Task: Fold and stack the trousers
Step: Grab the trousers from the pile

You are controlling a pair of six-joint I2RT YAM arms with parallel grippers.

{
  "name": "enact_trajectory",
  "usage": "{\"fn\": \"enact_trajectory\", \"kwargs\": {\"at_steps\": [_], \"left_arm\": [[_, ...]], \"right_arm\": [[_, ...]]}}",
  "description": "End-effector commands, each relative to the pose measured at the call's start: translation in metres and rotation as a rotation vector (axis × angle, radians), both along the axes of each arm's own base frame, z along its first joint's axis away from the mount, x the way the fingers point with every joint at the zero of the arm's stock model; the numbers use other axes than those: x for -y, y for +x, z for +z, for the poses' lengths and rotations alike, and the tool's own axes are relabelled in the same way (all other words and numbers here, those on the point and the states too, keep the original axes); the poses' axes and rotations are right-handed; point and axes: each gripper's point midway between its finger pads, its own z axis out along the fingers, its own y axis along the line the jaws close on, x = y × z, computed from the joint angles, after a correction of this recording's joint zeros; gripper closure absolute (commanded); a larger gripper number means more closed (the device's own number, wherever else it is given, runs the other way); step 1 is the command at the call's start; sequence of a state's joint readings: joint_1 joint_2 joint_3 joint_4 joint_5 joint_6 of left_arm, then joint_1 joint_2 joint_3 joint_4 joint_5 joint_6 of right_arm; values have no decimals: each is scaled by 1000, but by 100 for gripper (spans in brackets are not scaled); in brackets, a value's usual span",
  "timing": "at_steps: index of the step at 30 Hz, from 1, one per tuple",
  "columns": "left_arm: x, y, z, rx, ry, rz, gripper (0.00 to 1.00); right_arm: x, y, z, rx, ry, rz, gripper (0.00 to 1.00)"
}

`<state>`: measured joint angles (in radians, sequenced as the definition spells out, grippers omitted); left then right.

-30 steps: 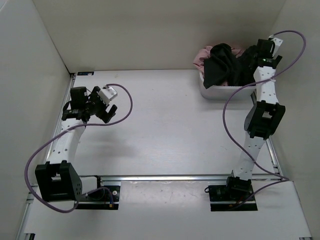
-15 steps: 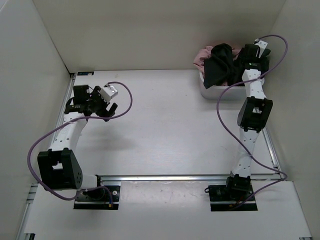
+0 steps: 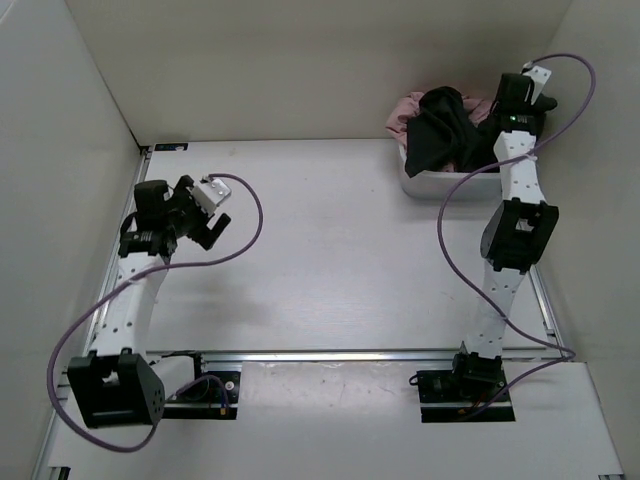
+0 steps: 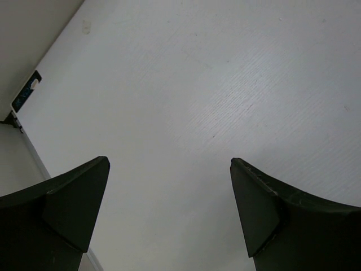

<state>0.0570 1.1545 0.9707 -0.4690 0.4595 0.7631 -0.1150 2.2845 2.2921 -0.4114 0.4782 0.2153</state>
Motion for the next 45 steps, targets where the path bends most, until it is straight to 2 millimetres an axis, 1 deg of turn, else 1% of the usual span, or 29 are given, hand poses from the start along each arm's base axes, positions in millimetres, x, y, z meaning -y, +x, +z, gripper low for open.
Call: {"fn": "enact_trajectory", "kwargs": {"at_steps": [1,3,4,5,6,8,9,10,11,12,13,14,17,18,20,23,26,29,32,33,35,36,37,39,40,41,42,44,45], "left_arm": [[2,-15,14,64,-7,1,0],[2,-28,15,85,-31,30,0],[4,-33,10,69,-69,53,0],[2,-37,20,103,-89,73,0],[3,-40,25,111,-109,84,0],[2,-42,29,120,-159,120,0],[0,-43,32,126,-169,134,0],[-2,-43,38,148,-174,148,0],[-3,-43,38,139,-191,168,0],[-5,-40,42,158,-201,183,0],[-6,-39,48,170,-212,202,0],[-10,-38,47,160,-232,246,0],[-18,-31,71,217,-251,298,0],[-26,-29,87,254,-251,331,0],[-35,-24,100,274,-259,392,0],[-53,-14,127,321,-262,453,0],[-62,-6,155,361,-261,473,0],[-67,3,168,348,-268,462,0],[-53,11,170,287,-287,363,0],[-46,11,169,271,-287,318,0],[-21,8,169,251,-270,153,0],[-12,5,152,176,-260,109,0],[-5,4,143,150,-228,64,0],[10,0,109,18,-204,27,0],[7,0,92,-21,-149,40,0],[19,-3,66,-102,-115,0,0],[26,-9,49,-158,-81,-25,0],[51,-30,17,-262,9,-116,0],[60,-42,-10,-328,43,-152,0]], "right_arm": [[-41,-58,206,359,-85,78,100],[-72,-74,238,416,-72,161,100],[-85,-95,273,490,-62,193,100],[-99,-105,291,529,-56,235,100],[-126,-122,316,585,-44,296,100],[-166,-141,346,651,-43,421,100],[-210,-154,363,706,-23,527,100],[-232,-173,388,771,-15,590,100],[-255,-185,400,810,-6,657,100],[-299,-207,417,874,36,779,100],[-321,-217,425,907,72,837,100],[-351,-242,440,959,147,928,100],[-399,-270,451,1017,294,1065,100],[-409,-274,451,1017,382,1081,100],[-435,-284,455,1034,516,1151,100],[-451,-294,464,1075,631,1216,100],[-448,-316,490,1188,720,1260,100],[-445,-337,509,1299,708,1290,100],[-443,-323,495,1226,706,1206,100],[-450,-305,473,1152,690,1165,100],[-442,-286,447,1055,668,1050,100],[-425,-259,413,946,621,887,100],[-423,-230,355,802,593,789,100],[-390,-222,292,624,564,652,100],[-363,-223,275,587,590,583,100],[-354,-215,207,441,539,526,100],[-335,-216,169,341,503,474,100],[-314,-233,124,240,435,440,100],[-302,-241,72,126,389,410,100]]}}
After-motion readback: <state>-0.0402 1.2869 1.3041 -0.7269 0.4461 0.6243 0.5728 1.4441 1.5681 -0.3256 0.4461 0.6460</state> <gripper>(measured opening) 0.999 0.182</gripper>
